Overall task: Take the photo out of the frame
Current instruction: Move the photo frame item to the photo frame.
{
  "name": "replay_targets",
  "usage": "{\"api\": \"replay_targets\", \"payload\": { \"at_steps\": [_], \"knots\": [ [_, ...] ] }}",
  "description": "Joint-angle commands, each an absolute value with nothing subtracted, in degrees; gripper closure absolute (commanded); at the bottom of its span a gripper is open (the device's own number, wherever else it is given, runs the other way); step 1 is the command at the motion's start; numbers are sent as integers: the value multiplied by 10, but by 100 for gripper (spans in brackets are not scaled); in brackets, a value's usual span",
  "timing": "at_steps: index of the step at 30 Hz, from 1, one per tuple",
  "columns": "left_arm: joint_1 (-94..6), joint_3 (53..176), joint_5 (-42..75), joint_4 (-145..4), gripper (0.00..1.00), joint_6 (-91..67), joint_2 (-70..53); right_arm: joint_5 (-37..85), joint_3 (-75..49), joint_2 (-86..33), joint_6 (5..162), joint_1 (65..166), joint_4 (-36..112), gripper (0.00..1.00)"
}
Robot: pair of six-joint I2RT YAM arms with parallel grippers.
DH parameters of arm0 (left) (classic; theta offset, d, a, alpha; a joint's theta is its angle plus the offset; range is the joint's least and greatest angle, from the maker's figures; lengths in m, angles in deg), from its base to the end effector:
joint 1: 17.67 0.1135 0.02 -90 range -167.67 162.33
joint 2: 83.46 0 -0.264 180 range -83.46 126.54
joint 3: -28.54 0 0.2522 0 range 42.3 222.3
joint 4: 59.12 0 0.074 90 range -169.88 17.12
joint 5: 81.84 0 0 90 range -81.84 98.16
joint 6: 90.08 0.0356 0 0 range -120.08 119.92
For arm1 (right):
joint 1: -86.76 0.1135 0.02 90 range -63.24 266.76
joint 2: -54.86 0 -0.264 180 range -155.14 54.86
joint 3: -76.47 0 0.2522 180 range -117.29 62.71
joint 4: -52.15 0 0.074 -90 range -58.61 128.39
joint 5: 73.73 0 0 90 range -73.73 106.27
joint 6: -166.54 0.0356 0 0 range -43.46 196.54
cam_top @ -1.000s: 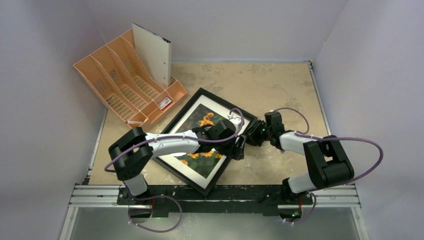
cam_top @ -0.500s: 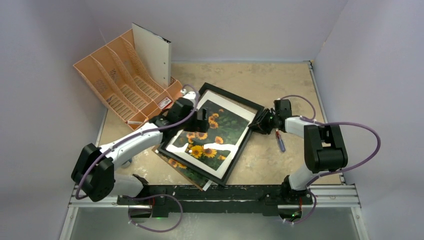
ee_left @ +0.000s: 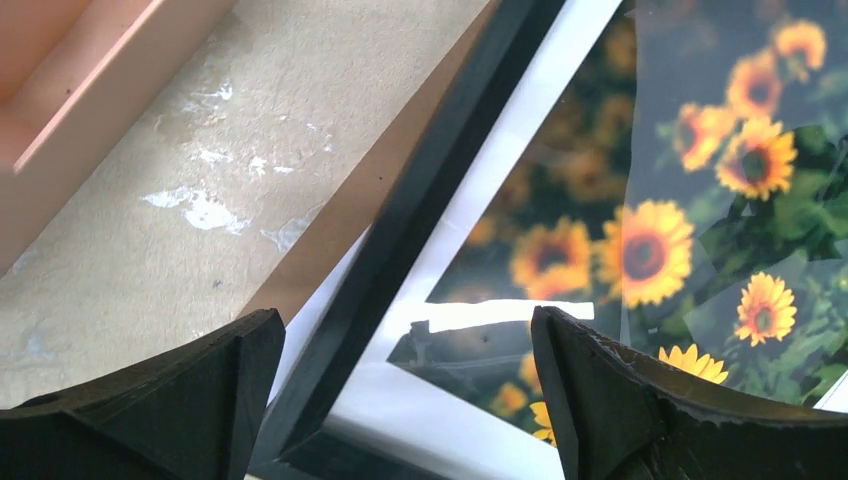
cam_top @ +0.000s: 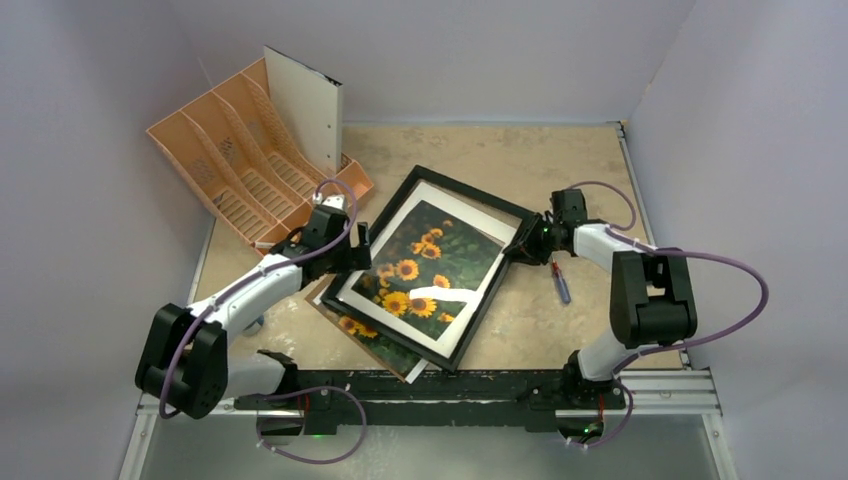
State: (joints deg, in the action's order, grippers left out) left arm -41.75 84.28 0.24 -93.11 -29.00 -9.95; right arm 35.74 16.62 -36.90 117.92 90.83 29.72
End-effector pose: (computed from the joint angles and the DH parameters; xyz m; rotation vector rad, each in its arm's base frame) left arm 0.2329 -0.0987 0.2039 -0.1639 2.4708 -0.2296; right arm 0.3033 0.0335 0.1567 0.6958 2.5095 0.7346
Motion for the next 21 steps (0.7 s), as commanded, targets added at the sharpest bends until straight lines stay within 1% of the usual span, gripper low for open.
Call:
{"api": "replay_targets", "payload": {
  "at_steps": [1, 5, 8, 11, 16, 21],
  "knots": [
    [-409, 832, -32, -937, 0, -317, -133, 347, 97, -367, 1134, 879, 262, 91],
    [-403, 806, -44, -937, 0, -339, -144, 334, 48, -404, 1127, 868, 254, 90],
    [-399, 787, -24, -922, 0, -343, -143, 352, 24, -442, 1123, 869, 258, 90],
    [-399, 774, 6, -906, 0, -346, -127, 369, 3, -485, 1114, 868, 258, 87],
    [-397, 748, -3, -914, 1, -373, -117, 350, -20, -541, 1096, 869, 254, 78],
    [-396, 729, -4, -918, 1, -382, -134, 350, -23, -545, 1085, 868, 247, 62]
  ]
}}
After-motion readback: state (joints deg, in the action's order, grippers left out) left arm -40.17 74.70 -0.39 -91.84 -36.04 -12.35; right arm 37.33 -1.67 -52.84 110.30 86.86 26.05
